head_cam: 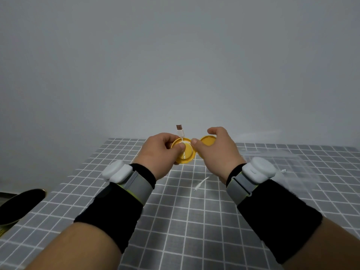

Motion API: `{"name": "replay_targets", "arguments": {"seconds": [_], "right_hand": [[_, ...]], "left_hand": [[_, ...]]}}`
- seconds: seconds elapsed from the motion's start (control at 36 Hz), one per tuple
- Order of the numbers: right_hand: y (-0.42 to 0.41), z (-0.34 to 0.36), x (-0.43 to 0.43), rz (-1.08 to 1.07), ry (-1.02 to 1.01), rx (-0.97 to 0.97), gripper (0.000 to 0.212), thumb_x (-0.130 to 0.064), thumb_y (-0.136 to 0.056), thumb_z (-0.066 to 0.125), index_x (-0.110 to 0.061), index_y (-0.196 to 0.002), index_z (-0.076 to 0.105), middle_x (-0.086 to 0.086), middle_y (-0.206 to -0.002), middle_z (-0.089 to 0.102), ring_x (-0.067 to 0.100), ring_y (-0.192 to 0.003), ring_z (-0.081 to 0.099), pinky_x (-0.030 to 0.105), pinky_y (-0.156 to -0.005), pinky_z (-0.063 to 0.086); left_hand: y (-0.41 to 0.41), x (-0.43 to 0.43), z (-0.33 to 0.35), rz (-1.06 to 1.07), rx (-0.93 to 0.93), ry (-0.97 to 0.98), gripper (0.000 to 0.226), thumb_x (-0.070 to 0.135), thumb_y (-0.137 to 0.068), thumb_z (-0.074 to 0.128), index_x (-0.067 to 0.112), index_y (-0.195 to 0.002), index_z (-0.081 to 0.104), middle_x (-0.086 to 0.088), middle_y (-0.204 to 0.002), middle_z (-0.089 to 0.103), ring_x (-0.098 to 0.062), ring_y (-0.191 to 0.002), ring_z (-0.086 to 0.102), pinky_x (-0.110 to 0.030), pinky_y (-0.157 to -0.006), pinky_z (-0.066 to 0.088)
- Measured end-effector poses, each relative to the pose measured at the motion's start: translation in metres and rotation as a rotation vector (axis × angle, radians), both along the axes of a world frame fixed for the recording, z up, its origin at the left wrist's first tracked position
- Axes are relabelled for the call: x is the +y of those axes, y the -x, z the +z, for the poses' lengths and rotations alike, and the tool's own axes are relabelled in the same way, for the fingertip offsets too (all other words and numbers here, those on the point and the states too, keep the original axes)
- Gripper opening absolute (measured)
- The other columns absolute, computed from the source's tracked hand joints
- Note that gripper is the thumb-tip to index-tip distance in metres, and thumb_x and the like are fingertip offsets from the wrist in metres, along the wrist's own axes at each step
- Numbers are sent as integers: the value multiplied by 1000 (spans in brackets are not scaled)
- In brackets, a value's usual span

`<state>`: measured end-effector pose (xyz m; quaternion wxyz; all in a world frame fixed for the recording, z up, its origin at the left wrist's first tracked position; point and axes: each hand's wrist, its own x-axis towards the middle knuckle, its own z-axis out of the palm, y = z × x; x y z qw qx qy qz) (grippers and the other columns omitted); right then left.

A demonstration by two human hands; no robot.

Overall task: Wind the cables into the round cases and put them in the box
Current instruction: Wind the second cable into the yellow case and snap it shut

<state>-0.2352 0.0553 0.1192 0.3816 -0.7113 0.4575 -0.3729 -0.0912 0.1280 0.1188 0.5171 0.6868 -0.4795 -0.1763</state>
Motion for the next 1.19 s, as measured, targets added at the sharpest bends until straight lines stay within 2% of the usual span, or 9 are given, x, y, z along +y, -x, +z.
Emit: {"name": "replay_targets", "arguments": {"seconds": [0.25, 0.31, 0.36, 0.44, 0.56, 0.78, 0.94, 1.06, 1.19], "right_hand": [[-16, -11, 6, -136, -239, -255, 91, -57, -79, 74, -12, -145, 32, 5, -131, 51, 29, -118, 55, 37, -94, 46], [-20, -14, 7, -132, -332, -317, 89, -65, -72, 74, -7, -133, 47, 6, -116, 62, 27, -93, 63, 39, -78, 53], [-21, -15, 10, -80, -423, -361, 68, -64, -76, 73, -2, -103, 65, 9, -96, 75, 19, -54, 55, 30, -52, 43], [-22, -16, 10, -9, -496, -420, 41, -49, -89, 68, -8, -82, 69, 7, -83, 78, 8, -30, 37, 25, -43, 30], [-27, -18, 11, 14, -429, -468, 29, -44, -92, 67, -16, -89, 73, 3, -90, 78, 2, -43, 45, 23, -50, 33], [-22, -10, 4, 44, -300, -463, 22, -37, -91, 70, -16, -84, 72, 0, -75, 70, 2, -44, 43, 23, -51, 34], [-8, 3, -8, 136, -85, -205, 22, -31, -90, 72, -14, -76, 72, -10, -60, 61, 3, -49, 49, 24, -55, 39], [-3, 11, -11, 242, 51, 4, 21, -33, -89, 72, -15, -81, 75, -5, -70, 66, 10, -62, 54, 26, -61, 43], [-2, 15, -12, 316, 113, 66, 19, -33, -88, 73, -16, -81, 75, 1, -75, 67, 13, -69, 57, 34, -72, 51]], "left_hand": [[9, -7, -6, 128, 166, 128, 11, 19, -89, 71, 19, -99, 69, -2, -88, 73, -16, -74, 73, -36, -71, 63], [10, -9, -8, 158, 217, 157, 11, 19, -88, 71, 19, -99, 70, -3, -88, 74, -18, -75, 74, -40, -73, 63], [10, -11, -11, 180, 262, 185, 8, 20, -88, 71, 22, -95, 70, -3, -87, 75, -19, -78, 74, -43, -76, 63], [14, -13, -16, 191, 358, 206, 7, 17, -88, 71, 22, -93, 69, -6, -89, 76, -23, -83, 75, -45, -81, 61], [18, -12, -15, 159, 529, 254, 16, 10, -91, 69, 5, -106, 67, -13, -94, 76, -30, -89, 74, -42, -84, 60], [9, -7, -7, 124, 500, 137, 24, 22, -87, 74, 11, -107, 68, -4, -98, 75, -19, -96, 70, -45, -99, 52], [-7, -1, 7, 130, 146, 15, 68, 31, -79, 81, 22, -136, 45, 4, -109, 64, -16, -103, 62, -35, -92, 51], [-13, 4, 21, -28, -212, -193, 42, 42, -81, 78, 24, -117, 67, 9, -102, 70, -8, -97, 65, -32, -91, 53], [-12, 8, 20, -169, -168, -216, 16, 33, -89, 71, 17, -90, 72, 4, -75, 72, 1, -58, 61, -20, -58, 52]]}}
